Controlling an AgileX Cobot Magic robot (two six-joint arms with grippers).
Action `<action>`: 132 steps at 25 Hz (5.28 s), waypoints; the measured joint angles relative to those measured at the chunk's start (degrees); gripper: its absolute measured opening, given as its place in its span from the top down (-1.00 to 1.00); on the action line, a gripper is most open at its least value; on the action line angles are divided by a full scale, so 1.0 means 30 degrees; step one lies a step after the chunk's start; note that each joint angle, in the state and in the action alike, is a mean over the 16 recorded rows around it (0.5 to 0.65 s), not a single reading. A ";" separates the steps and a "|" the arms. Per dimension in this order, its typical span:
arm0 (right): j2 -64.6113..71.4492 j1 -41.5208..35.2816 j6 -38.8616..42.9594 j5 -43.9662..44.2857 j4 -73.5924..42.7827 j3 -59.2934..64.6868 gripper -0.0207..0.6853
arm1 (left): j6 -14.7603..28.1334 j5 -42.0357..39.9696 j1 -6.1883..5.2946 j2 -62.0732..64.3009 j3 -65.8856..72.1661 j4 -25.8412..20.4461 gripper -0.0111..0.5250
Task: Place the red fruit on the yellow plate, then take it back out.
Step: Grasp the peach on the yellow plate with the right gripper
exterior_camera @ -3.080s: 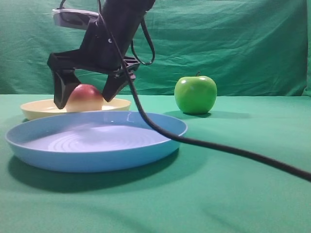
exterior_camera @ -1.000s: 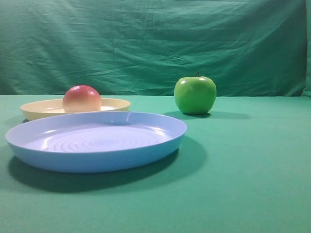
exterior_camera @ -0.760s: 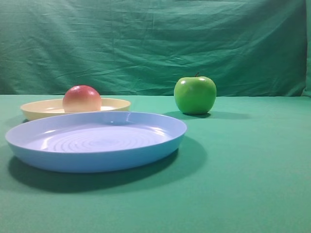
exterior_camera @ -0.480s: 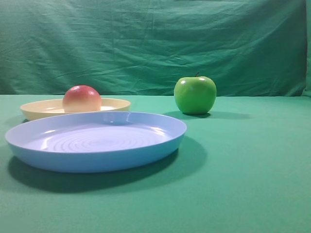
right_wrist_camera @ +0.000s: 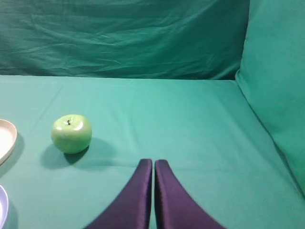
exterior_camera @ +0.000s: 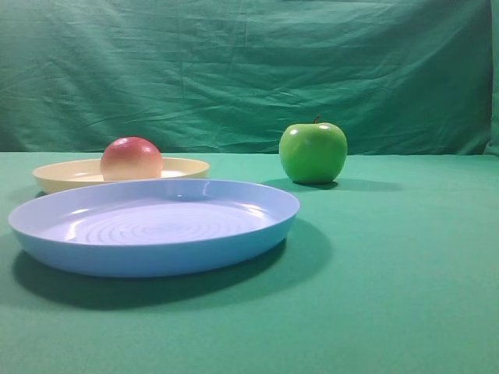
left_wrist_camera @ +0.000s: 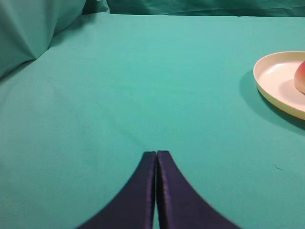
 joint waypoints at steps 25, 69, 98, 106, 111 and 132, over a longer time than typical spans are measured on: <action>-0.5551 -0.2012 0.0211 -0.3604 0.1685 0.9848 0.94 | 0.0031 0.0000 0.0000 0.0000 0.0000 0.0000 0.96; 0.8780 0.2404 0.1044 -0.3527 0.2866 -0.2611 0.94 | 0.0035 0.0000 0.0000 0.0000 0.0000 0.0000 0.96; 2.0545 0.7124 -0.0747 -0.5385 0.2778 -1.0177 0.94 | -0.0001 0.0000 0.0000 0.0000 0.0000 0.0000 0.96; 2.4955 0.7574 -0.4376 0.0985 0.3436 -1.6833 0.94 | -0.0001 0.0000 0.0000 0.0000 0.0000 0.0000 0.96; 2.8201 0.8046 -0.6609 0.3287 0.4656 -2.0800 0.94 | -0.0001 0.0000 0.0000 0.0000 0.0000 0.0000 0.96; 3.7355 0.8632 -1.5904 0.3167 1.2887 -2.7758 -0.62 | -0.0001 0.0000 0.0000 0.0000 0.0000 0.0000 0.96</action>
